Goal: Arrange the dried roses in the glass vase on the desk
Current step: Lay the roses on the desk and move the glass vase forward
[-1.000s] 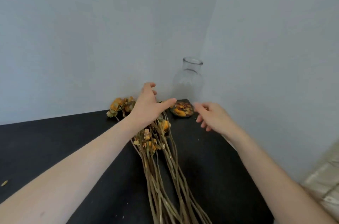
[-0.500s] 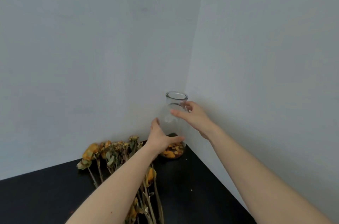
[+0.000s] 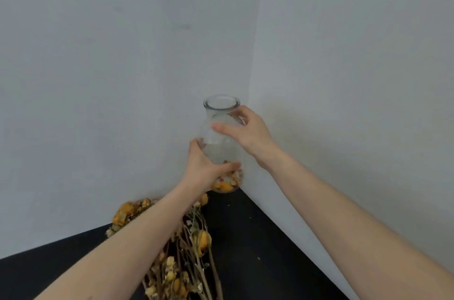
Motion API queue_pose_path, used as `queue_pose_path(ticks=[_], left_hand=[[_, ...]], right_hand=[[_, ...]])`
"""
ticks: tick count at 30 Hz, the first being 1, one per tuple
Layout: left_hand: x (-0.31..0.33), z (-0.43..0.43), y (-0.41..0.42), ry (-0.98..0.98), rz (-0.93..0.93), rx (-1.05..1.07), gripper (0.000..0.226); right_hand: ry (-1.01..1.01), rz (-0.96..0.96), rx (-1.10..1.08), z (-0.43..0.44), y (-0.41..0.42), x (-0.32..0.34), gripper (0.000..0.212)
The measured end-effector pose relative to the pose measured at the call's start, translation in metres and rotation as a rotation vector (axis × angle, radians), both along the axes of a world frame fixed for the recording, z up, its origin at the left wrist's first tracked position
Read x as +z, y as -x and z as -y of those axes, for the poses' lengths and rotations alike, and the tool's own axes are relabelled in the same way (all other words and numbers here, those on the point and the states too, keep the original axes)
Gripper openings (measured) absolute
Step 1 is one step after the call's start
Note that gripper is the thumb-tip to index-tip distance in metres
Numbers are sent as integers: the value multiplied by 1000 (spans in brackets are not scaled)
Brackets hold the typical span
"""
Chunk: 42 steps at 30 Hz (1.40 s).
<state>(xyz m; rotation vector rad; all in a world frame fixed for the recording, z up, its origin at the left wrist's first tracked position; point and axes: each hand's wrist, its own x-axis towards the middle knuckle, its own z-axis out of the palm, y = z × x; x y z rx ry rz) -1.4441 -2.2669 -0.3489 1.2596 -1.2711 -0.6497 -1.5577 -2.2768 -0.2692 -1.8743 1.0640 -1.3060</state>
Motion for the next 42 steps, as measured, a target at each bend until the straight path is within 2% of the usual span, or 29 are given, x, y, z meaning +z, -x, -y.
queue_pose_path(ticks=[7, 11, 16, 19, 27, 35, 42], left_hand=[[43, -110, -42, 79, 138, 230, 111], [25, -205, -63, -11, 107, 339, 117], [-9, -296, -84, -115, 74, 438, 97], [-22, -330, -92, -154, 47, 471, 96], [-41, -375, -104, -194, 35, 471, 99], [-51, -379, -103, -239, 25, 422, 95], [-54, -376, -106, -252, 59, 396, 98]], right_hand=[[72, 121, 178, -88, -41, 40, 48], [27, 115, 322, -153, -73, 16, 47], [-76, 77, 482, -220, -105, -26, 47], [-100, 63, 518, -249, -117, -41, 44], [-97, 31, 532, -288, -130, -64, 42], [-109, 8, 497, -294, -126, -77, 39], [-112, -6, 491, -293, -126, -80, 47]])
